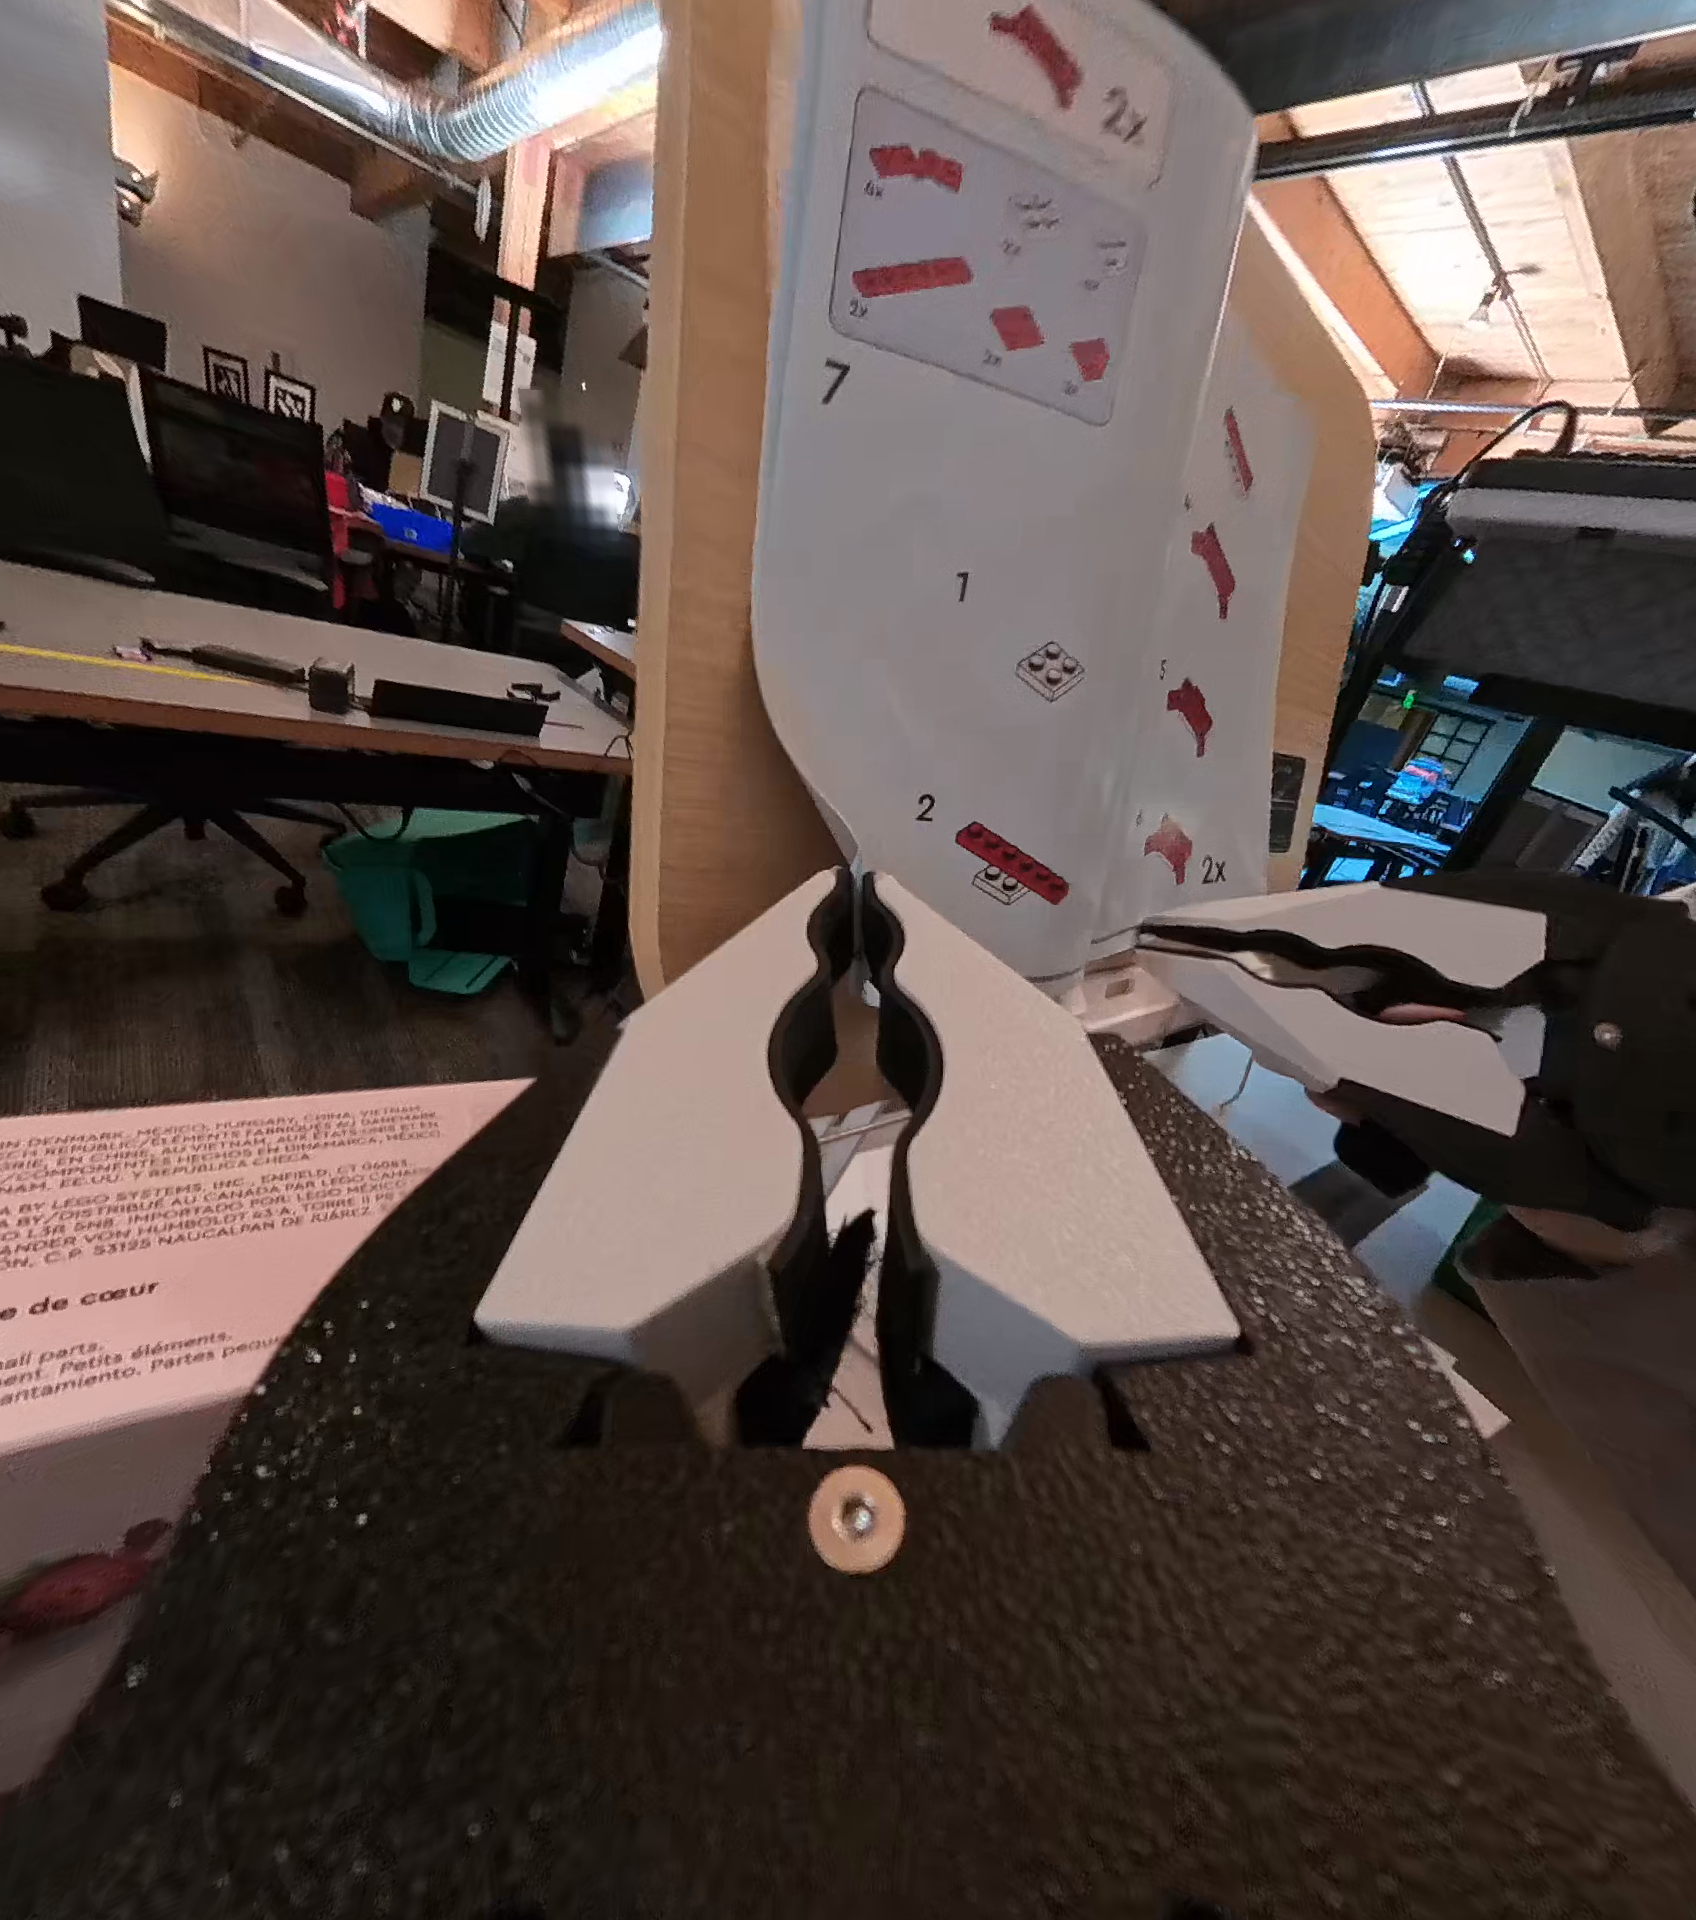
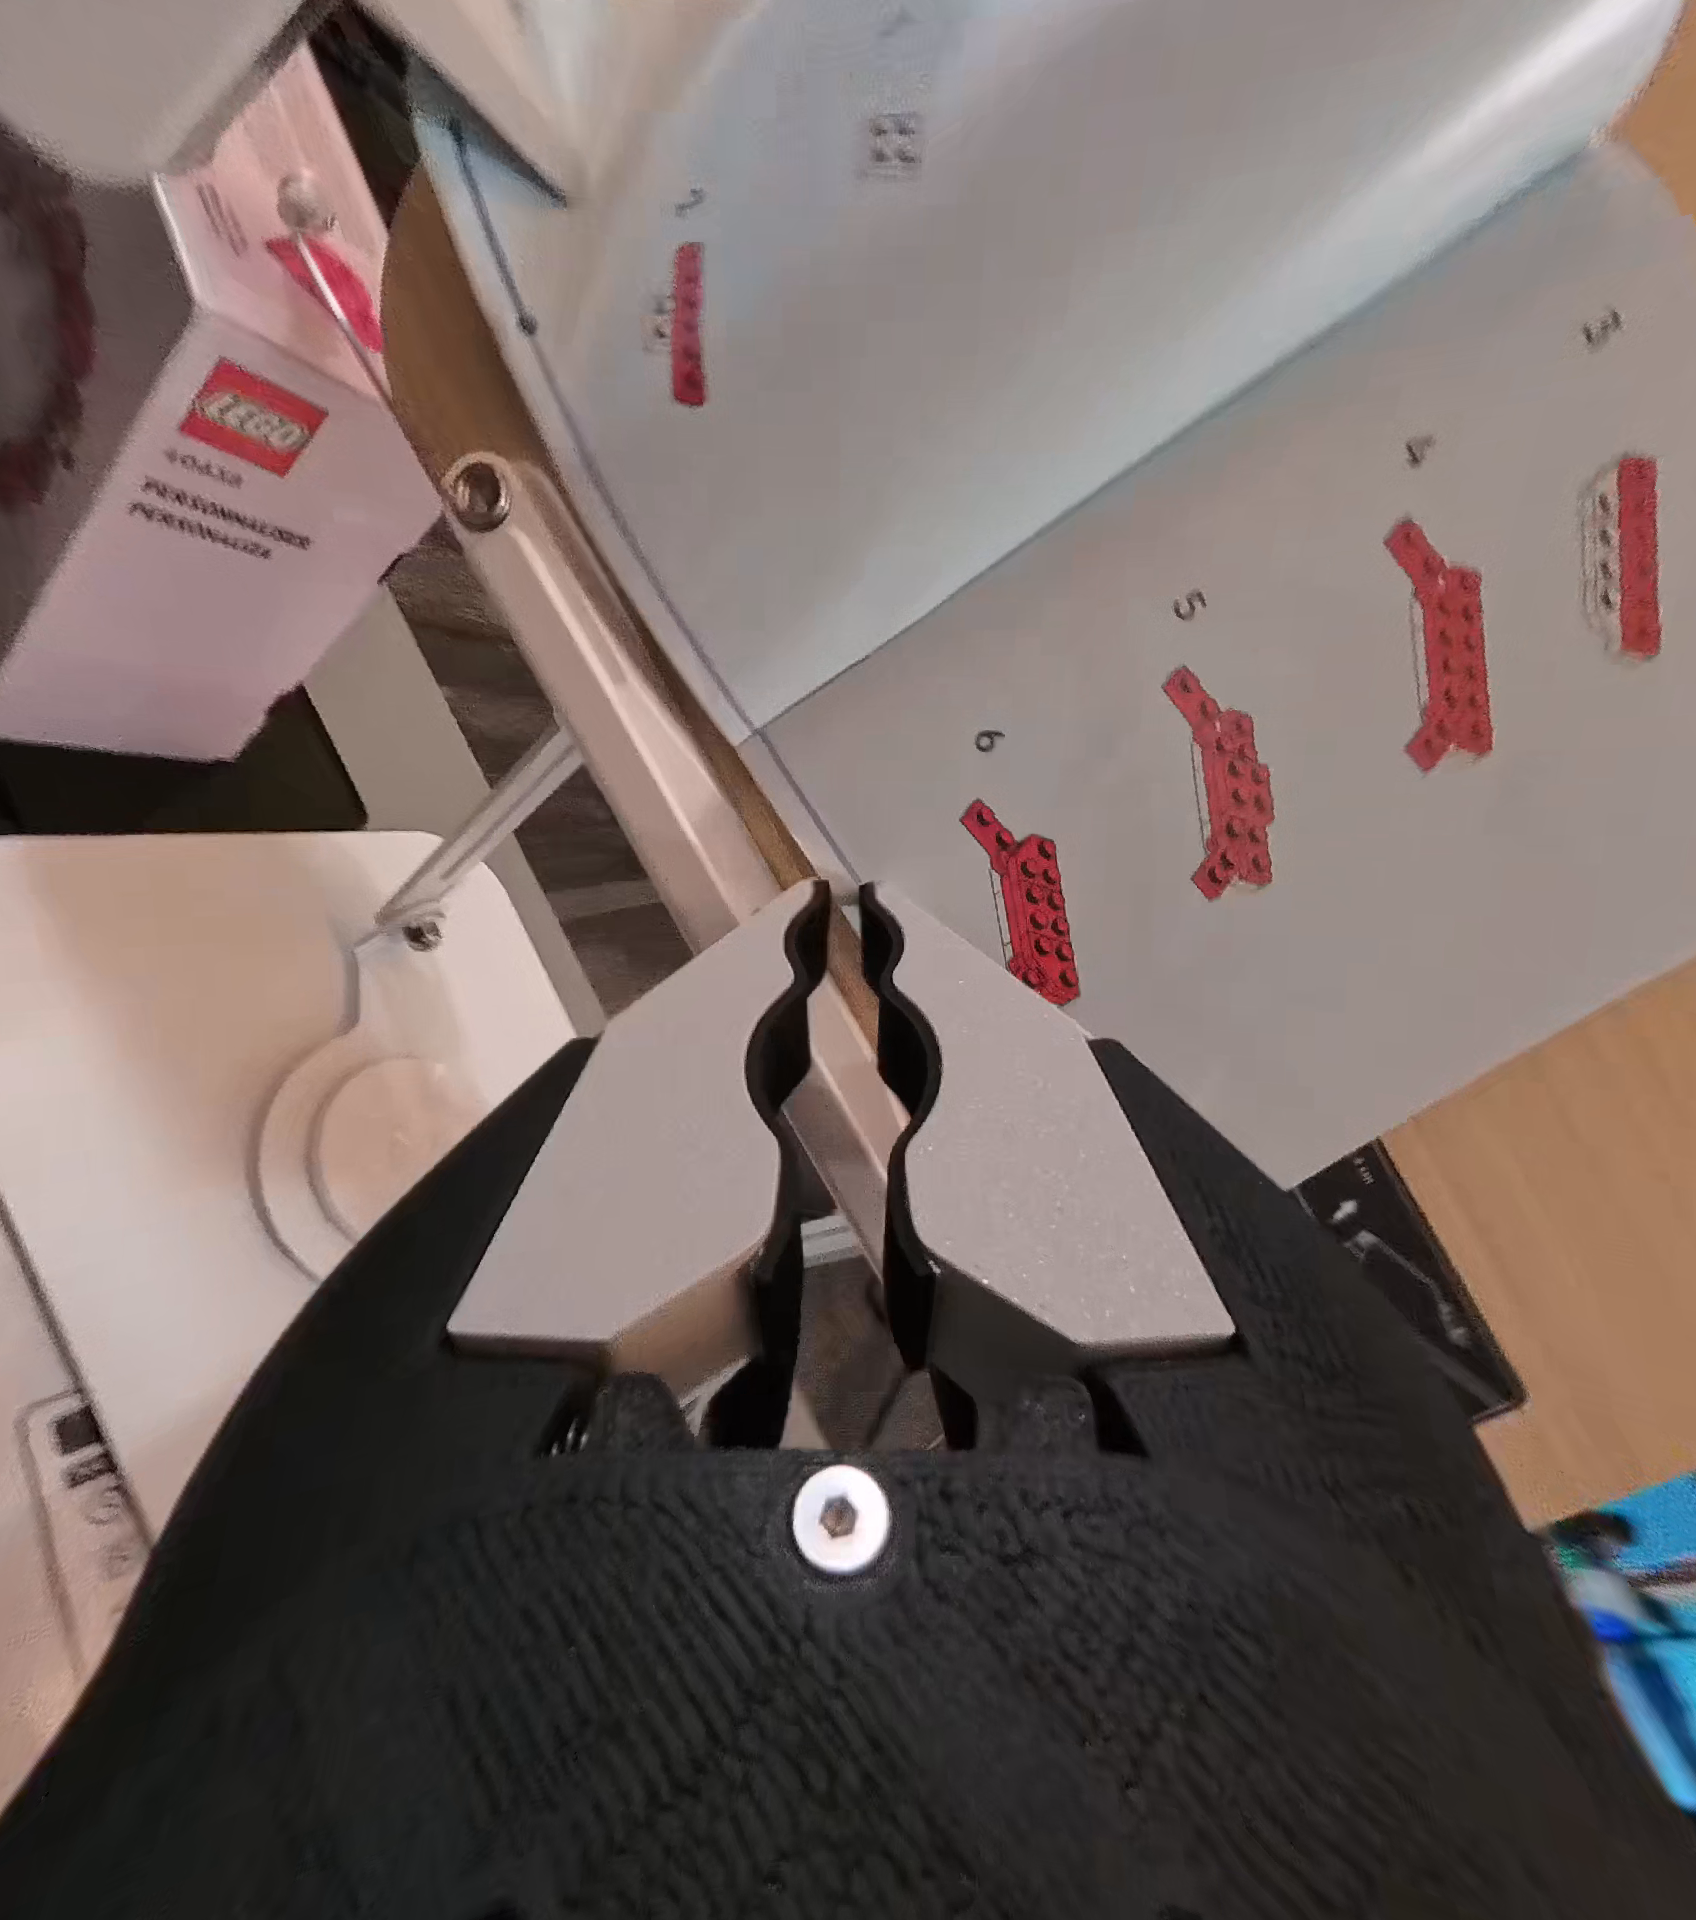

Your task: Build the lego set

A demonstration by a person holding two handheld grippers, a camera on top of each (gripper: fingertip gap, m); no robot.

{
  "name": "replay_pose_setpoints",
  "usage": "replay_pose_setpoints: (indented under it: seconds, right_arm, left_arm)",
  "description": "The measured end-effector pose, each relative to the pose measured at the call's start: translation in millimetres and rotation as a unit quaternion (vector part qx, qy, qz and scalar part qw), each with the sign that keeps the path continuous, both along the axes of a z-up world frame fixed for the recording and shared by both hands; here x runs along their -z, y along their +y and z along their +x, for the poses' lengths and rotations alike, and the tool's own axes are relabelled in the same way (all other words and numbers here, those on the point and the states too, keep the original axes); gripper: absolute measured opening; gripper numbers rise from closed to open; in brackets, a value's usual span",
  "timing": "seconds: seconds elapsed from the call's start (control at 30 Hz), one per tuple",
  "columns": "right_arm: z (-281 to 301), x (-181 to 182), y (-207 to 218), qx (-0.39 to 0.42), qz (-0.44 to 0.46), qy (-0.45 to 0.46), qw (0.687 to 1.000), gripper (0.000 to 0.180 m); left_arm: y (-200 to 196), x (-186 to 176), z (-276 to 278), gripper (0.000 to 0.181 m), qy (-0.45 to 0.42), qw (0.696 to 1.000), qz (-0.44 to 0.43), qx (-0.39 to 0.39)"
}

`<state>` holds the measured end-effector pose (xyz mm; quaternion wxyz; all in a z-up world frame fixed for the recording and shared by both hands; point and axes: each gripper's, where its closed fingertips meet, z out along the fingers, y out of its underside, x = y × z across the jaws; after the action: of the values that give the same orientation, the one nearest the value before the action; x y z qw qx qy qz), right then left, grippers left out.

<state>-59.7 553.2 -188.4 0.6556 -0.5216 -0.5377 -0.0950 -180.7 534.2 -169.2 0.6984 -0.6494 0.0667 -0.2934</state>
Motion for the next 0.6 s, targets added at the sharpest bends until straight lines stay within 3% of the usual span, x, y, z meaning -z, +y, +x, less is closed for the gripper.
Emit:
replay_pose_setpoints:
  seconds: [0.2, 0.33, 0.43, 0.6]
  right_arm:
    - [3.8, -8.3, -5.2, -0.024, -0.146, 0.13, 0.98, 0.015]
    - [-2.5, -27.2, -23.9, -0.099, -0.164, 0.191, 0.963, 0.016]
    - [-26.6, -26.6, -48.4, -0.167, -0.116, 0.138, 0.969, 0.019]
    - [-76.4, -0.2, -62.6, -0.172, 0.011, -0.011, 0.985, 0.03]
  left_arm:
    - [0.8, 2.8, -4.7, 0.0, -0.003, 1.0, -0.013, -0.008]
    - [1.3, 4.2, -3.9, 0.0, -0.006, 1.0, -0.018, -0.005]
    - [0.0, 3.2, -3.5, 0.0, -0.01, 1.0, -0.017, 0.003]
    - [-1.8, 2.2, -4.9, 0.006, 0.005, 1.0, -0.007, 0.01]
